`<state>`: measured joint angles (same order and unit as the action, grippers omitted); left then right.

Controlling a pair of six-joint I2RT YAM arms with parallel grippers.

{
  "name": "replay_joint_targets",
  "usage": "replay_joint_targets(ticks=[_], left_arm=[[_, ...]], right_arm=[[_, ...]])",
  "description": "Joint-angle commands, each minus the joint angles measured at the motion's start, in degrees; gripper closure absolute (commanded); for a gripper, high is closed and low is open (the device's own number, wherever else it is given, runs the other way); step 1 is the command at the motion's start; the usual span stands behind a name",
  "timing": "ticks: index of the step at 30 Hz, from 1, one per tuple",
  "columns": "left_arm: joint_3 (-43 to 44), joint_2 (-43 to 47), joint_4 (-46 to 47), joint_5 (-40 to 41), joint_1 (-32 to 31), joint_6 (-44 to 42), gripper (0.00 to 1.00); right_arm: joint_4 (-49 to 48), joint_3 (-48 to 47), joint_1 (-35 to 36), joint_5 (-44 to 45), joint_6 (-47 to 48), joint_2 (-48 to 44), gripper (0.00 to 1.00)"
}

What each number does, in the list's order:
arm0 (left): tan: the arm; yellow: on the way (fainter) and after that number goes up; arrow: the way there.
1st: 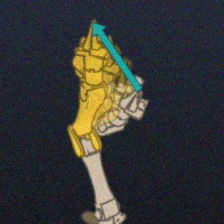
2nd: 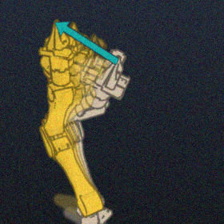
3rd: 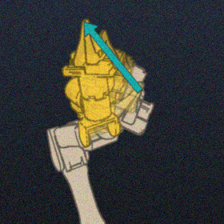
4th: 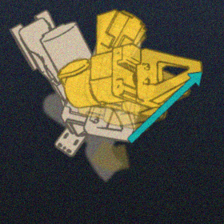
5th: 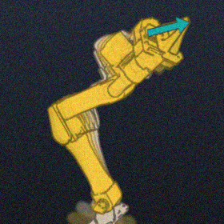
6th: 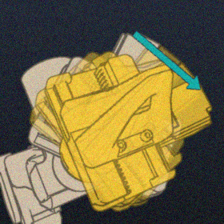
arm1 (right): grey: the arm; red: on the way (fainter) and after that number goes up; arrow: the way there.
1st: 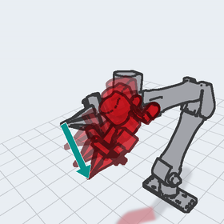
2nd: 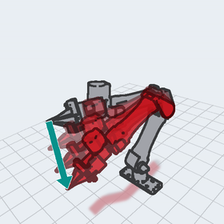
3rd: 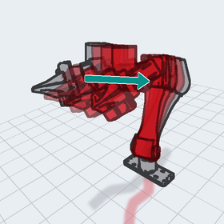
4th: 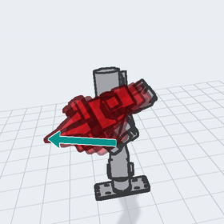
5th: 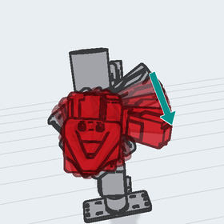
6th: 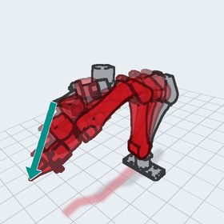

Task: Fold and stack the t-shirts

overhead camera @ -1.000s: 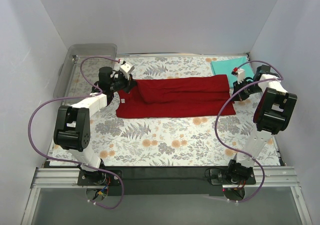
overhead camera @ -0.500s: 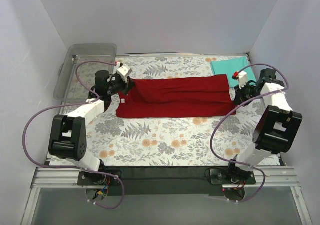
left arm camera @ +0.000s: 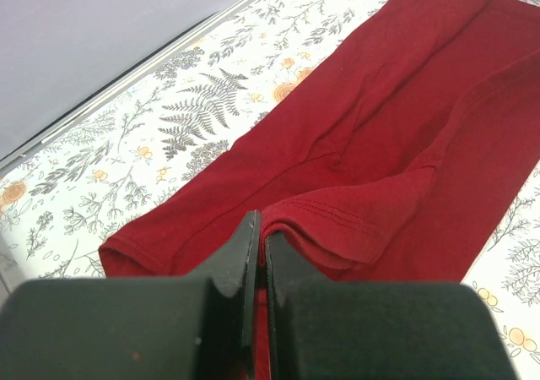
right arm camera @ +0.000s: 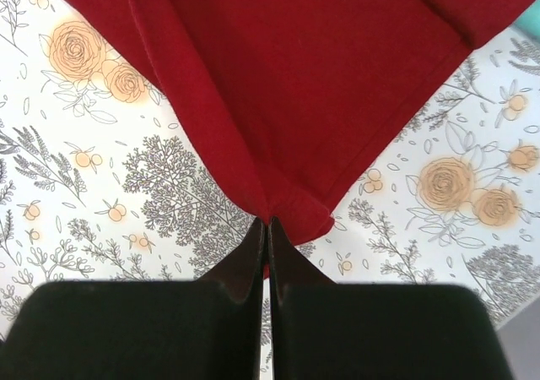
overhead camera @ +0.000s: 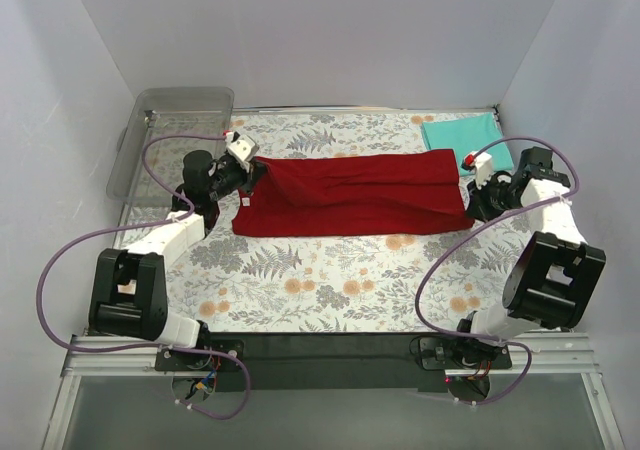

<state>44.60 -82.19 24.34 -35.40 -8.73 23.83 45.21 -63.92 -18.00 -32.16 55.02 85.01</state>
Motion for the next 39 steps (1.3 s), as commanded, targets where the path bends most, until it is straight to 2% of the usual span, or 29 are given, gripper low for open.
replay_joint_targets(ticks=[1, 6, 10, 15, 29, 39], left_arm=[[0.92, -1.12, 2.82, 0.15, 0.29, 0.51, 1.00], [3.12, -4.64, 3.79, 1.03, 0.29, 0.95, 1.00], [5.06, -7.98, 3.96, 1.91, 0.29, 0.69, 1.00], [6.55, -10.61, 4.49, 2.09, 0.29, 0.42, 1.00], [6.47, -11.76, 5.28, 2.26, 0.29, 0.25, 1.00], [7.08, -12.55, 6.07, 1.91, 0.29, 0.34, 1.00]], right_arm=[[0.67, -2.16, -0.37, -1.24, 0.26, 5.75, 0.99], [0.05, -8.84, -0.37, -1.59, -2.46, 16.47, 0.99], [-1.35, -13.15, -0.37, -1.76, -5.09, 20.45, 0.99], [-4.69, -15.53, -0.37, -1.59, -7.56, 21.77, 0.99], [-4.61, -21.24, 0.24, -2.64, -9.50, 28.98, 0.99], [-4.78, -23.70, 0.51, -2.29, -10.73, 30.47, 0.93]])
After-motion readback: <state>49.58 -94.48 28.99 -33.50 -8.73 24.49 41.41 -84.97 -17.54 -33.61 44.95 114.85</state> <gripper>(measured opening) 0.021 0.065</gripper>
